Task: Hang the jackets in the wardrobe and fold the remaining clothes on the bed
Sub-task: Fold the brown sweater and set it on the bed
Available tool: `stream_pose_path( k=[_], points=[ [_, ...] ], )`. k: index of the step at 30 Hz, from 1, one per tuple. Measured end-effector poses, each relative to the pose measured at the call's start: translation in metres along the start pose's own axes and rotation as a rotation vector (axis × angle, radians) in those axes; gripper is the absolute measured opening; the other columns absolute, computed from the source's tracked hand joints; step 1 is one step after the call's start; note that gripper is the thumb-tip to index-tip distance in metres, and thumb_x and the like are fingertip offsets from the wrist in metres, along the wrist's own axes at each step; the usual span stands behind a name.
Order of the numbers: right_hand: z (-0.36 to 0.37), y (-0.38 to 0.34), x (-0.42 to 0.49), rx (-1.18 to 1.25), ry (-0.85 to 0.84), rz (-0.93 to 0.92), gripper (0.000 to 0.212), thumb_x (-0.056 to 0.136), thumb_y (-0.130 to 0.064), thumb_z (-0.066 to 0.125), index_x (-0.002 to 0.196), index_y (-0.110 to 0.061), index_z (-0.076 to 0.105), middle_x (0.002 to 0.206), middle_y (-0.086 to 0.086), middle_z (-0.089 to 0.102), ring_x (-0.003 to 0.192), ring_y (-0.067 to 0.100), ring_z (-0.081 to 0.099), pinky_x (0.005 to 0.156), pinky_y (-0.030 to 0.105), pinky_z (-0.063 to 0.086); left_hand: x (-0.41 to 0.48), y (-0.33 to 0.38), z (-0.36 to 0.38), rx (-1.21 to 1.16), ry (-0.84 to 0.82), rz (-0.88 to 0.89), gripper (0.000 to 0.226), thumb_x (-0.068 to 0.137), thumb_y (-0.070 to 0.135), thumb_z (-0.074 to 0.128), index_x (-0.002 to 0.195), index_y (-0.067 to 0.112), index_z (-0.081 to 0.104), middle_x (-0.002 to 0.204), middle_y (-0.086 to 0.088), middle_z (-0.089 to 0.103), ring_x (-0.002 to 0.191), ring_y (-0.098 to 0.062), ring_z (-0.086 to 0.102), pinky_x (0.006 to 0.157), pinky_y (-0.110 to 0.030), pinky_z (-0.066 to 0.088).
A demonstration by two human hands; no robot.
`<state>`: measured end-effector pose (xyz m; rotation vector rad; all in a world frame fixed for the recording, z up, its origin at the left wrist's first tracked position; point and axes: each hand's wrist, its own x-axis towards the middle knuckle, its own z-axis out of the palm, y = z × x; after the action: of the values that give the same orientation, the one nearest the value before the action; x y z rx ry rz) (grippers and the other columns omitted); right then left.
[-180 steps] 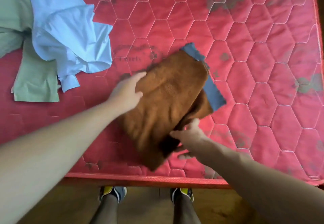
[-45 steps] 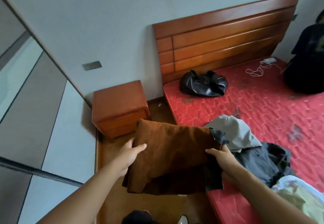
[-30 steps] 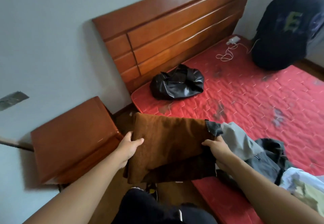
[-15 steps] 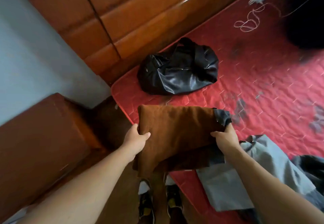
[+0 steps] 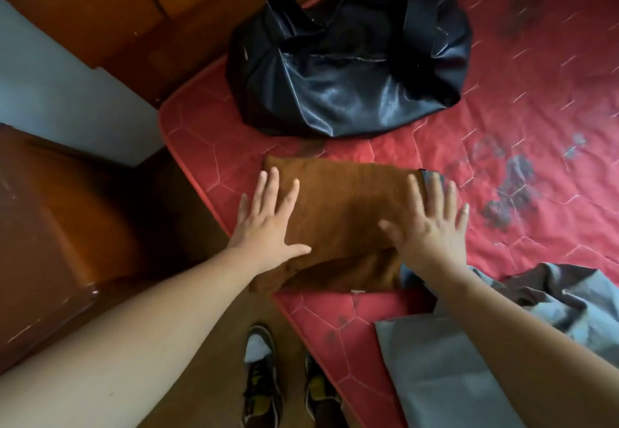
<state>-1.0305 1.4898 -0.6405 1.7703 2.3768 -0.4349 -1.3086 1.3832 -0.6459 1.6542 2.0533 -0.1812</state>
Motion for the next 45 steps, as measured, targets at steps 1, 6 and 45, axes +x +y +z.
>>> stream_pose_path(
  k=[1,6,45],
  points=[
    [0.008,-0.002,0.003,-0.055,-0.037,-0.115,0.097,0.087,-0.078,0.043,0.162,-0.031,0.003,0.170,0.012,-0.002,0.155,0.039,-0.006,0.119,0.066,0.007,0.004,-0.002,0.006,0.072,0.008,0.052,0.119,0.078,0.086,0.047,0.156,0.031,-0.024,0.158,-0.007,-0.042,0.148,-0.027,-0.034,0.122,-0.058,-0.001],
    [0.063,-0.004,0.013,-0.113,-0.137,-0.178,0.098,0.083,-0.091,0.016,0.160,-0.036,-0.008,0.168,0.012,-0.016,0.154,0.042,-0.014,0.119,0.071,0.005,0.017,-0.023,0.040,0.191,0.116,0.126,0.106,0.086,0.088,0.020,0.161,0.019,-0.009,0.165,-0.014,-0.027,0.154,-0.030,-0.020,0.122,-0.057,0.015],
    [-0.539,-0.384,-0.211,-0.097,-0.515,-1.017,0.045,0.088,-0.065,0.058,0.114,-0.030,0.067,0.114,-0.009,0.066,0.104,0.013,0.061,0.088,0.033,0.049,-0.514,-0.037,-0.482,-0.415,0.069,-0.651,0.025,0.096,0.055,0.056,0.103,0.032,0.062,0.110,0.011,0.065,0.098,-0.007,0.060,0.083,-0.030,0.048]
  ],
)
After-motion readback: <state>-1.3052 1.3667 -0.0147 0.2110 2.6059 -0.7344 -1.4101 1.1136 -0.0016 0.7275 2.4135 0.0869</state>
